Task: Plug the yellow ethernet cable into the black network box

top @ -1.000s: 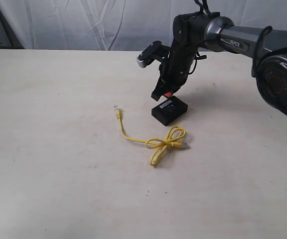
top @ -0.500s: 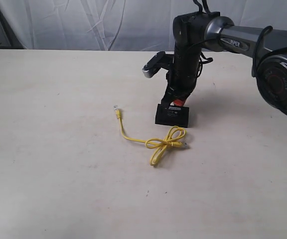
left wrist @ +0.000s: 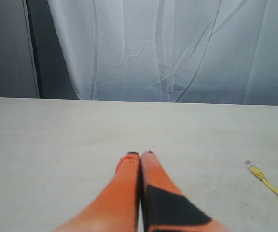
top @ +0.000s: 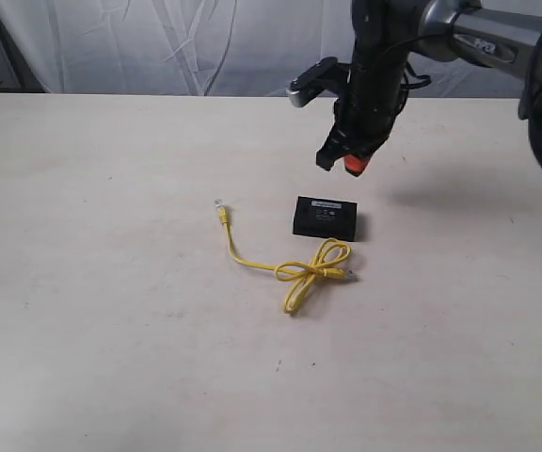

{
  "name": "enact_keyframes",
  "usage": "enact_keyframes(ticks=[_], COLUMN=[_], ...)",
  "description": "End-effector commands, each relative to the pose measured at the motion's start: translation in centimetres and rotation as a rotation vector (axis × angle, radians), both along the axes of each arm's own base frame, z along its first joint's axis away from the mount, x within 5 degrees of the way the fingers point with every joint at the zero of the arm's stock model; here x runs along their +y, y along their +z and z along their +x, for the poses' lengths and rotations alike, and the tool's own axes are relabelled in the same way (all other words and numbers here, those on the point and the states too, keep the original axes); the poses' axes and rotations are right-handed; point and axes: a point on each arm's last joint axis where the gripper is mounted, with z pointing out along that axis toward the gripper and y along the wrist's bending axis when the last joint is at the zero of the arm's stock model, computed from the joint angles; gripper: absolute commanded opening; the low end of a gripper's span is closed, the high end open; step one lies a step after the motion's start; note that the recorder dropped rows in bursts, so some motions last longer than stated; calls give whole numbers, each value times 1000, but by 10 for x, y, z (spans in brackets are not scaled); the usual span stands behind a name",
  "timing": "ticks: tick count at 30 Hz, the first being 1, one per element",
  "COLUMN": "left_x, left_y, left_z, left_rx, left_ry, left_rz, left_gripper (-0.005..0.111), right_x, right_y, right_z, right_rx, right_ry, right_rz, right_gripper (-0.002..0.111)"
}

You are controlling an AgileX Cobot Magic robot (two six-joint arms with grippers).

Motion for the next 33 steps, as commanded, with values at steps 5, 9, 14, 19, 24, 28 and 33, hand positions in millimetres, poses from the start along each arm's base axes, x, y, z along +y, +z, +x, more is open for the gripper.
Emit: enact_keyframes(ticks=[5,9,14,19,24,28,33], left_x=[0,0,0,0,0,-1,3], left_y=[-1,0,0,0,1,7,20], left_z=[0,0,0,0,0,0,-1], left_rx=[-8,-12,-12,-12,-22,-70,-214], left_ry=[2,2,2,2,2,-3,20], left_rz=[0,0,0,0,-1,-246,-461], left_gripper=[0,0,0,0,0,0,0], right_x=[-47,-52,-54,-51,-49,-46,-40], right_y=[43,53,68,72,73,71,60], right_z=[-24,-51,-63,-67,-67,-58,-33], right_rx=[29,64,33,65,62,-16,-208], right_ry=[-188,-192,-199,-207,-207,-194,-167], right_rz=[67,74,111,144,169,197,261], right_gripper=[-1,-1,-1,-1,-1,-1,-1])
